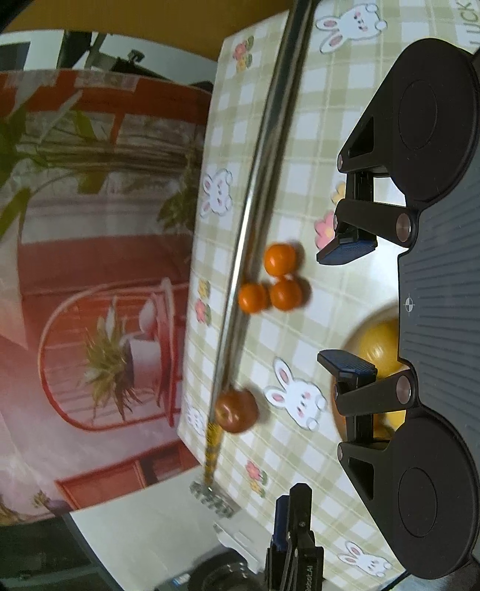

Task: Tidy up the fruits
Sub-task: 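Grasp a third orange tangerine with the left gripper, then carry the tangerine over the plate with the left gripper while the right gripper reaches toward the tangerines, then grasp a tangerine with the right gripper while the left gripper holds its tangerine over the plate, then lower the tangerine onto the plate and open the left gripper while the right gripper carries its tangerine there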

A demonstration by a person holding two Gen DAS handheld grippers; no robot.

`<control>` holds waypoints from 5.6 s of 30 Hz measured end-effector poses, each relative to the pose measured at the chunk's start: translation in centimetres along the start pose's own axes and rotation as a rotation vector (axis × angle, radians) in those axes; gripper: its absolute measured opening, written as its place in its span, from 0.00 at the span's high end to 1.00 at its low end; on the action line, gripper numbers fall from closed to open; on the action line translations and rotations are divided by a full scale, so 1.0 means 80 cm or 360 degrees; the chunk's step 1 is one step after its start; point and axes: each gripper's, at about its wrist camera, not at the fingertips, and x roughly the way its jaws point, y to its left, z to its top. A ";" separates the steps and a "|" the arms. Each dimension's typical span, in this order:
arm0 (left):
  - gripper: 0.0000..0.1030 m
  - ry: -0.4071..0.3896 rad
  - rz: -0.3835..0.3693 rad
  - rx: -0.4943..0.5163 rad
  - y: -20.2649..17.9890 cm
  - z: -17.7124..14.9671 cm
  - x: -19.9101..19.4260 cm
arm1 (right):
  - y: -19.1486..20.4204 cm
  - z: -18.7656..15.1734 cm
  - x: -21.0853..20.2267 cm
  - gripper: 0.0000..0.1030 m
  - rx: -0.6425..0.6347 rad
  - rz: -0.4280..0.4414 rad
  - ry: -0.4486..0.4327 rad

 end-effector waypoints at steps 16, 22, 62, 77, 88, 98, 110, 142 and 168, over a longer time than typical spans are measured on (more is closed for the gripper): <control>0.53 0.0178 -0.0082 0.0022 -0.044 0.047 0.171 | -0.078 -0.011 0.030 0.53 0.0172 -0.0034 -0.0033; 0.55 0.0251 -0.0085 -0.0008 -0.041 0.046 0.197 | -0.092 -0.019 0.038 0.53 0.0220 -0.0022 -0.0025; 0.63 0.0256 -0.0165 0.0115 -0.015 -0.079 0.002 | -0.026 -0.029 0.013 0.53 0.0204 0.0077 -0.0034; 0.63 0.0306 -0.0152 0.0147 -0.022 -0.087 0.008 | -0.025 -0.031 0.010 0.53 0.0198 0.0074 -0.0022; 0.63 0.0306 -0.0142 0.0106 -0.021 -0.089 0.009 | -0.027 -0.019 0.027 0.53 0.0123 0.0058 -0.0061; 0.63 0.0317 -0.0146 0.0055 -0.019 -0.088 0.013 | -0.047 0.021 0.127 0.54 0.0001 -0.0050 -0.0045; 0.63 0.0329 -0.0167 0.0029 -0.017 -0.088 0.014 | -0.051 0.024 0.185 0.65 0.0093 -0.0001 0.0080; 0.63 0.0321 -0.0190 0.0090 -0.033 -0.094 0.002 | 0.009 -0.066 -0.016 0.65 0.0191 0.0244 -0.0090; 0.52 0.0227 -0.0094 -0.0027 -0.009 -0.094 -0.010 | 0.046 -0.046 0.013 0.65 -0.0006 0.0258 0.0025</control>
